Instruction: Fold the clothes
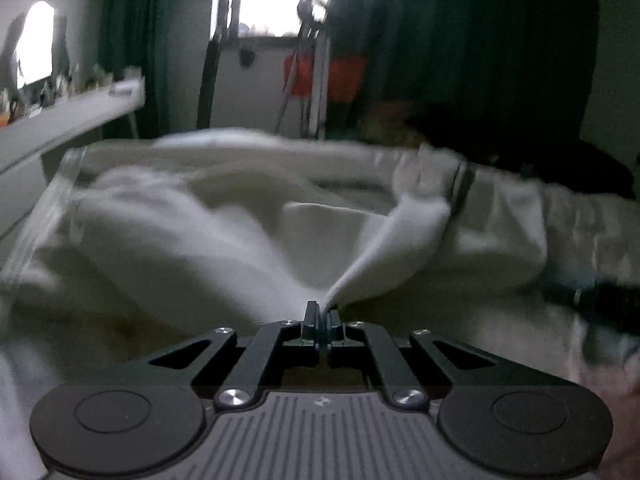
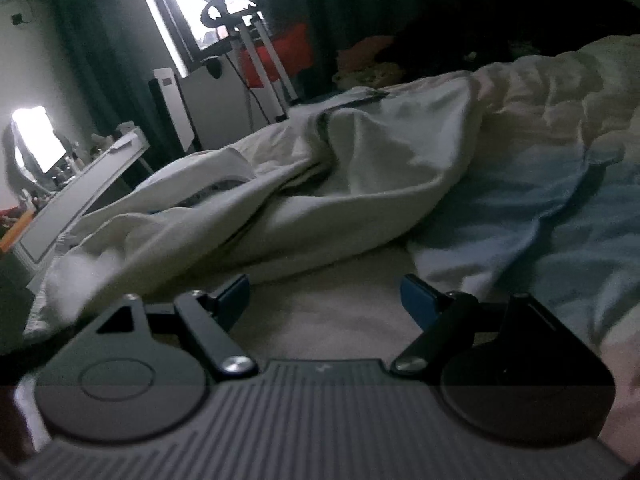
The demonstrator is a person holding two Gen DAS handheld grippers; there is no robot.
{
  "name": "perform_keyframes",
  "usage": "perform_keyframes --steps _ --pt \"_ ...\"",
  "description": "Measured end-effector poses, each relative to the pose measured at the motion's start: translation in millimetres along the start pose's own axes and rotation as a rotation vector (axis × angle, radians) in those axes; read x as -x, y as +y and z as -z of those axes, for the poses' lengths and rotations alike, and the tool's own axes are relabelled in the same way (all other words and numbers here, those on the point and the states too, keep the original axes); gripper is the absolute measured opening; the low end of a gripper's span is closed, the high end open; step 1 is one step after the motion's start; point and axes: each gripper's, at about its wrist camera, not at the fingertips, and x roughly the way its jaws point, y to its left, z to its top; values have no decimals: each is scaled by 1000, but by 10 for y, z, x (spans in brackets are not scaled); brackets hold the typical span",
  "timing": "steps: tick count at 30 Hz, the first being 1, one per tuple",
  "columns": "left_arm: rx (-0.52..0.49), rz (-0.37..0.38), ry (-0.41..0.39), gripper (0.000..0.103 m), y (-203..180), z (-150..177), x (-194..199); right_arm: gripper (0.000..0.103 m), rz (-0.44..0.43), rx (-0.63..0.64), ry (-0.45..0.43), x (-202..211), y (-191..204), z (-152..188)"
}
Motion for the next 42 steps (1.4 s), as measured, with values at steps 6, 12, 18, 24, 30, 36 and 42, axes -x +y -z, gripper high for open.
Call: perform_keyframes --steps 6,12,18,24,30,36,42 --pt "54 -13 -5 7 69 51 12 84 25 -43 17 128 -58 50" --pt "64 97 4 58 -51 -89 -201 84 36 -43 11 195 -36 49" --pt "34 145 3 64 -222 -438 -591 84 6 -78 5 174 -109 -8" --pt "119 197 98 71 -434 -747 -1284 84 0 -105 14 39 -198 -62" --pt "305 295 173 45 -444 -937 -1709 84 -15 -153 -9 -37 -303 -114" --pt "132 266 70 8 -597 -910 -1208 84 -32 -201 -37 -98 -402 -163" --pt "-42 328 -46 6 -761 -490 -292 84 -39 -216 -58 -91 -452 -191"
